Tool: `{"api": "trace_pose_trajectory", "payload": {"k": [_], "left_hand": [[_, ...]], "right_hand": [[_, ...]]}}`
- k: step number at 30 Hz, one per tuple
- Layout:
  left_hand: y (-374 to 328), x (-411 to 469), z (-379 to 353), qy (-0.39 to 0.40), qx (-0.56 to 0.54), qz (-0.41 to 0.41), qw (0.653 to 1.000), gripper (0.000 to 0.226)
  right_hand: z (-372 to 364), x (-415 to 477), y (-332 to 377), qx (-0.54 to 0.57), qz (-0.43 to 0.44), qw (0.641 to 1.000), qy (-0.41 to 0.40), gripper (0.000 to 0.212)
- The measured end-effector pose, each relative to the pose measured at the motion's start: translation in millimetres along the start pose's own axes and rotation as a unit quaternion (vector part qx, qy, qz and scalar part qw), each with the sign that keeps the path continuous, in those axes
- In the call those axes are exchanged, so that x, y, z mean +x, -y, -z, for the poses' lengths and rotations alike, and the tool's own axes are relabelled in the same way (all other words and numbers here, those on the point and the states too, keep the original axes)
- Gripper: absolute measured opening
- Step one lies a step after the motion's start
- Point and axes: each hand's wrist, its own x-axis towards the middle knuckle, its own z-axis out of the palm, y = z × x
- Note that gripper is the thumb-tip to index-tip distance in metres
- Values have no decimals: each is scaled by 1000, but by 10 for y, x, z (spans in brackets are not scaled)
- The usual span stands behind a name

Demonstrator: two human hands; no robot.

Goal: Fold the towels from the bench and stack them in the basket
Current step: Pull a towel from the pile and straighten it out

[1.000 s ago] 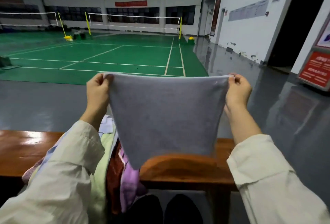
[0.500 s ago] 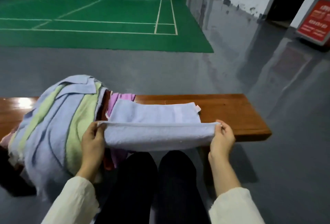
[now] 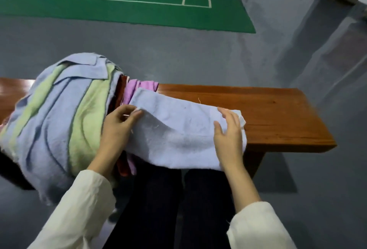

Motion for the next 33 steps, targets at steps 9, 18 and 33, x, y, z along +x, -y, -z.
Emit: {"api": "trace_pose_trajectory", "payload": {"k": [9, 18, 33], "left_hand": [[93, 412, -31, 41, 30, 11, 999, 13], [523, 995, -185, 6, 242, 70, 968, 38], [129, 840, -223, 20, -134, 134, 982, 12]], "right_hand": [[-1372, 165, 515, 101, -25, 970, 221, 10], [-1715, 413, 268, 125, -68, 970, 196, 16], [-1331, 365, 532, 234, -38, 952, 191, 15]]}}
